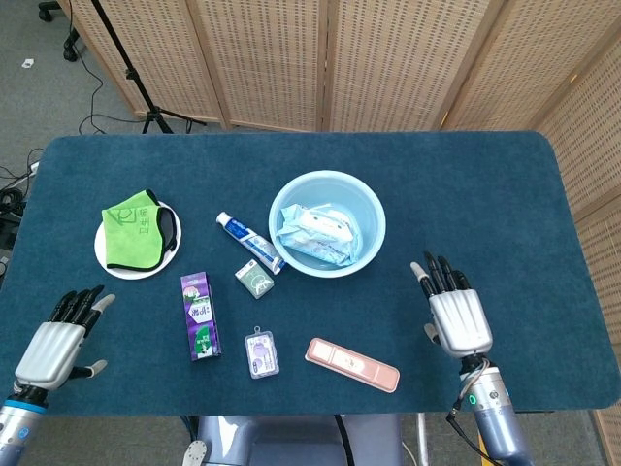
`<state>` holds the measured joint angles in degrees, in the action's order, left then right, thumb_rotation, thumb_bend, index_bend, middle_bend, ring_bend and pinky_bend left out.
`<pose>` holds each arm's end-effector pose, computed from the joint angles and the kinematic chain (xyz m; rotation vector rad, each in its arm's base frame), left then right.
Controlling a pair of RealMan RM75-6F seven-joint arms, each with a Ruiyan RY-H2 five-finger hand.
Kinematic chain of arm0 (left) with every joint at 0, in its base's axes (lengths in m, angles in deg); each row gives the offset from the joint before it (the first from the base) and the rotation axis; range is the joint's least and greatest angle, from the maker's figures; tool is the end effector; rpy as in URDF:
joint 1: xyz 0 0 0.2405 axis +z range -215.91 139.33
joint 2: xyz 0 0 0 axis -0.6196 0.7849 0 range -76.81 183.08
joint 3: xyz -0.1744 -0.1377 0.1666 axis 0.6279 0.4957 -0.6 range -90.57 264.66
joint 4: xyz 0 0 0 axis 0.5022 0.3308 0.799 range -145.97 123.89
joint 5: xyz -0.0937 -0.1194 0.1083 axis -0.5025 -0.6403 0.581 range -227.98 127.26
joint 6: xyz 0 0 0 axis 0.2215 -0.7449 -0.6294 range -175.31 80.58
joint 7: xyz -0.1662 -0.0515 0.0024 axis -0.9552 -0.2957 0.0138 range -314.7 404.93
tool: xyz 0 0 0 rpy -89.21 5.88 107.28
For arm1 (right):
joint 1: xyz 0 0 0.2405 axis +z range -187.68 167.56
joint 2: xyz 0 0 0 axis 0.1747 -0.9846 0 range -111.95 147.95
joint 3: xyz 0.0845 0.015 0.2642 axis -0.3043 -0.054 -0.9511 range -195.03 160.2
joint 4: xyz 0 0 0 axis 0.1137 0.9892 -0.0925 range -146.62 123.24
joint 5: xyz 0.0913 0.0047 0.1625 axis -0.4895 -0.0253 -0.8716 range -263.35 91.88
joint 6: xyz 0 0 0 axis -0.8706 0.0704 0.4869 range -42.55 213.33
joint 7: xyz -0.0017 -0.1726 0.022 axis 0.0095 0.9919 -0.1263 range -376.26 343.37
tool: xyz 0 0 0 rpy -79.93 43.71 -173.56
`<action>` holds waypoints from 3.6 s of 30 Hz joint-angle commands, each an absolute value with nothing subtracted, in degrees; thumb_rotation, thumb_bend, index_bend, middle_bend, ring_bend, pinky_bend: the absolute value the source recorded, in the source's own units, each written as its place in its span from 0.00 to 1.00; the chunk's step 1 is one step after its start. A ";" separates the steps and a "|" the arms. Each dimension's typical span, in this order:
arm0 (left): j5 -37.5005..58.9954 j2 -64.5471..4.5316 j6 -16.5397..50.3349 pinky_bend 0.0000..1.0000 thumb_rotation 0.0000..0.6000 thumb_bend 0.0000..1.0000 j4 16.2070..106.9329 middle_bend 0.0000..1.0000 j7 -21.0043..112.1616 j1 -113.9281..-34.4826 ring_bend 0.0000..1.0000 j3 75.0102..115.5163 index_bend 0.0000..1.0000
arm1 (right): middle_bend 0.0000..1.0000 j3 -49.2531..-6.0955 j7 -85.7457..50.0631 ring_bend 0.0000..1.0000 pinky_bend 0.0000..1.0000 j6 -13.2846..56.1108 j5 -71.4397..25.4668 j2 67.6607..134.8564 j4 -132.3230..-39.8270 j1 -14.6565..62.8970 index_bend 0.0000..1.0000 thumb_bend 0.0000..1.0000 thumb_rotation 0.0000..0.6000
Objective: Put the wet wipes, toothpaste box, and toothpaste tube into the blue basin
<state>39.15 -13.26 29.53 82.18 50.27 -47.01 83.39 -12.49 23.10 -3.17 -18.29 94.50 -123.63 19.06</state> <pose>-0.3113 0.2043 0.1309 -1.6470 -0.9805 -0.7915 -0.2024 -0.2761 0.0941 1.6228 -0.7703 0.7891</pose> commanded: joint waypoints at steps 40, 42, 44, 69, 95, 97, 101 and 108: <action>35.74 -10.39 22.53 0.00 1.00 0.12 88.74 0.00 57.25 -51.05 0.00 84.76 0.00 | 0.01 -11.87 -2.83 0.00 0.20 0.41 -6.93 87.95 -108.72 1.81 0.11 0.21 1.00; 35.00 -8.82 20.55 0.00 1.00 0.12 90.47 0.00 57.29 -52.60 0.00 85.51 0.00 | 0.01 -12.13 -3.08 0.00 0.20 0.49 -6.69 87.73 -108.82 1.57 0.11 0.21 1.00; 33.97 -6.92 17.27 0.00 1.00 0.12 92.08 0.00 57.16 -54.78 0.00 86.20 0.00 | 0.01 -12.38 -3.25 0.00 0.20 0.84 -6.54 87.53 -108.95 1.35 0.11 0.21 1.00; 17.39 -10.32 -7.40 0.00 1.00 0.13 92.21 0.00 71.68 -76.56 0.00 89.71 0.00 | 0.02 -15.55 -5.22 0.00 0.20 3.13 -5.39 86.50 -109.31 -0.64 0.13 0.21 1.00; 5.44 -19.11 -1.65 0.00 1.00 0.15 92.82 0.00 87.87 -82.80 0.00 82.69 0.00 | 0.03 -17.79 -8.85 0.00 0.20 3.89 -4.70 84.71 -109.76 -2.16 0.13 0.21 1.00; 5.61 -19.32 -1.07 0.01 1.00 0.15 92.63 0.00 88.19 -82.83 0.00 82.17 0.02 | 0.03 -17.91 -8.83 0.00 0.20 3.98 -4.68 84.75 -109.76 -2.23 0.13 0.21 1.00; 6.46 -20.24 0.20 0.06 1.00 0.16 91.73 0.00 88.47 -82.52 0.00 81.28 0.12 | 0.03 -18.10 -8.79 0.00 0.20 3.93 -4.50 84.79 -109.83 -2.42 0.13 0.21 1.00; 9.94 -22.09 2.11 0.18 1.00 0.21 89.50 0.14 87.64 -81.47 0.15 79.96 0.37 | 0.03 -18.50 -9.35 0.00 0.20 4.15 -4.56 84.40 -110.22 -2.69 0.13 0.21 1.00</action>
